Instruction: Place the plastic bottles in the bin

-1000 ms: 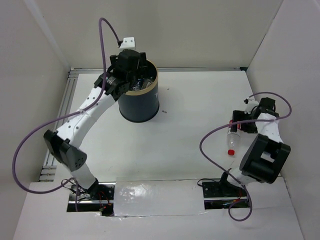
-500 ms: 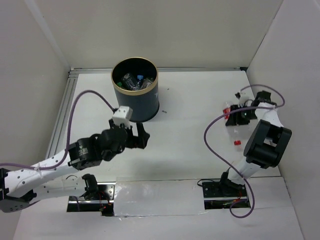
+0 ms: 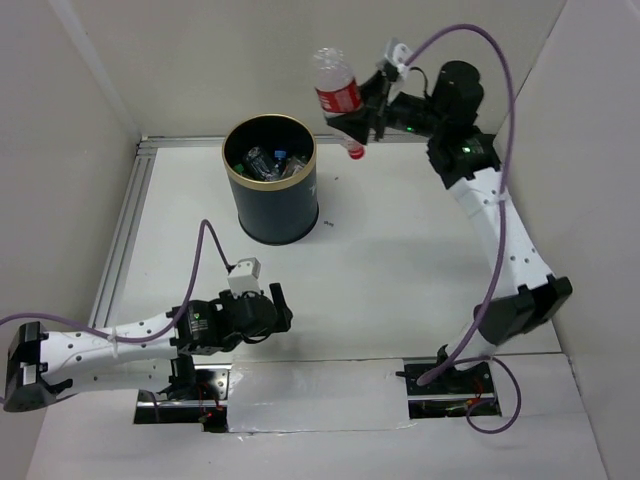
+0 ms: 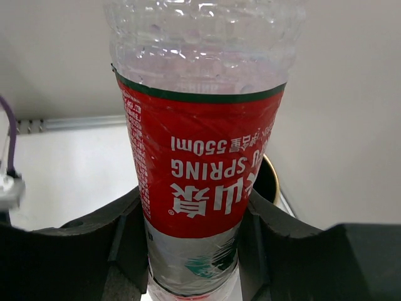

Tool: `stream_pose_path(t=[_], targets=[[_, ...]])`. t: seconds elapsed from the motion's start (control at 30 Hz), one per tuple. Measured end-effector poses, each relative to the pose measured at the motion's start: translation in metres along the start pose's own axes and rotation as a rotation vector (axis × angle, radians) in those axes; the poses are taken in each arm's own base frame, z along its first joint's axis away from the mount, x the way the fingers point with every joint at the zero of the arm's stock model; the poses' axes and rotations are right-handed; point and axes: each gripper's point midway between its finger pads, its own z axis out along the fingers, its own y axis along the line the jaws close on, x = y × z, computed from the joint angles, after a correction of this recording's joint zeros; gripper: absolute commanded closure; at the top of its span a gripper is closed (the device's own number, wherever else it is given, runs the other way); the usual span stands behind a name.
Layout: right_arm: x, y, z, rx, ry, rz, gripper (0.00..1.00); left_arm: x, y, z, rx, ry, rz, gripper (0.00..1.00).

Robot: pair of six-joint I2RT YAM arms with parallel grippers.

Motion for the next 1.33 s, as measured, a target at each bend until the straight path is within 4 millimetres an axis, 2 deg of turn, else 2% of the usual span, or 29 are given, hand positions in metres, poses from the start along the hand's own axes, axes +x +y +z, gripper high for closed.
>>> stream_pose_path(t=[0.07, 0.13, 0.2, 0.33, 0.37, 0.4, 0.43, 0.47, 0.5, 0.63, 0.7, 0.77, 0.87, 0.97, 1.03, 1.1, 1.17, 1.27, 1.33], targets=[[-0.007, 0.012, 0.036, -0.056, -0.042, -0.001, 0.95, 0.007, 0.006, 0.004, -0.012, 0.012, -0.015, 0.01], [-0.003, 0.014, 0.071, -0.067, -0.056, 0.010, 0.95, 0.014, 0.009, 0.006, -0.019, 0.025, -0.027, 0.01], [0.018, 0.021, 0.106, -0.108, -0.043, 0.044, 0.95, 0.017, 0.008, 0.006, -0.013, 0.035, -0.037, 0.01], [0.060, 0.019, 0.164, -0.122, -0.017, 0.099, 0.93, 0.019, 0.003, 0.005, 0.005, 0.039, -0.055, 0.01], [0.071, 0.017, 0.176, -0.119, -0.009, 0.109, 0.89, 0.019, 0.002, 0.005, 0.008, 0.040, -0.059, 0.01], [0.082, 0.013, 0.187, -0.112, -0.002, 0.118, 0.83, 0.020, 0.000, 0.005, 0.010, 0.041, -0.065, 0.01], [0.094, 0.010, 0.197, -0.103, 0.005, 0.127, 0.66, 0.021, -0.001, 0.006, 0.012, 0.043, -0.067, 0.01], [0.106, 0.007, 0.204, -0.094, 0.017, 0.139, 0.28, 0.022, -0.002, 0.006, 0.013, 0.045, -0.066, 0.01], [0.117, 0.005, 0.209, -0.085, 0.031, 0.156, 0.19, 0.023, -0.002, 0.007, 0.012, 0.049, -0.062, 0.01], [0.155, -0.003, 0.219, -0.035, 0.086, 0.205, 0.00, 0.030, -0.004, 0.006, 0.016, 0.062, -0.050, 0.01], [0.162, -0.008, 0.218, -0.009, 0.106, 0.215, 0.00, 0.031, -0.006, 0.005, 0.022, 0.066, -0.059, 0.01], [0.161, -0.015, 0.214, 0.014, 0.110, 0.227, 0.00, 0.031, -0.008, 0.005, 0.027, 0.065, -0.066, 0.01], [0.153, -0.028, 0.199, 0.060, 0.127, 0.256, 0.00, 0.031, -0.011, 0.007, 0.035, 0.063, -0.062, 0.01], [0.142, -0.050, 0.160, 0.140, 0.185, 0.294, 0.00, 0.033, -0.016, 0.009, 0.052, 0.061, -0.027, 0.01], [0.133, -0.062, 0.114, 0.213, 0.241, 0.305, 0.00, 0.033, -0.020, 0.010, 0.070, 0.058, 0.006, 0.01], [0.128, -0.063, 0.051, 0.326, 0.320, 0.304, 0.00, 0.033, -0.026, 0.010, 0.093, 0.055, 0.030, 0.01], [0.126, -0.051, -0.015, 0.467, 0.386, 0.281, 0.00, 0.031, -0.033, 0.008, 0.120, 0.050, 0.062, 0.01], [0.127, -0.010, -0.078, 0.570, 0.433, 0.243, 0.00, 0.027, -0.045, 0.004, 0.160, 0.038, 0.093, 0.01], [0.138, 0.019, -0.114, 0.614, 0.460, 0.236, 0.00, 0.024, -0.053, 0.001, 0.182, 0.029, 0.112, 0.01]])
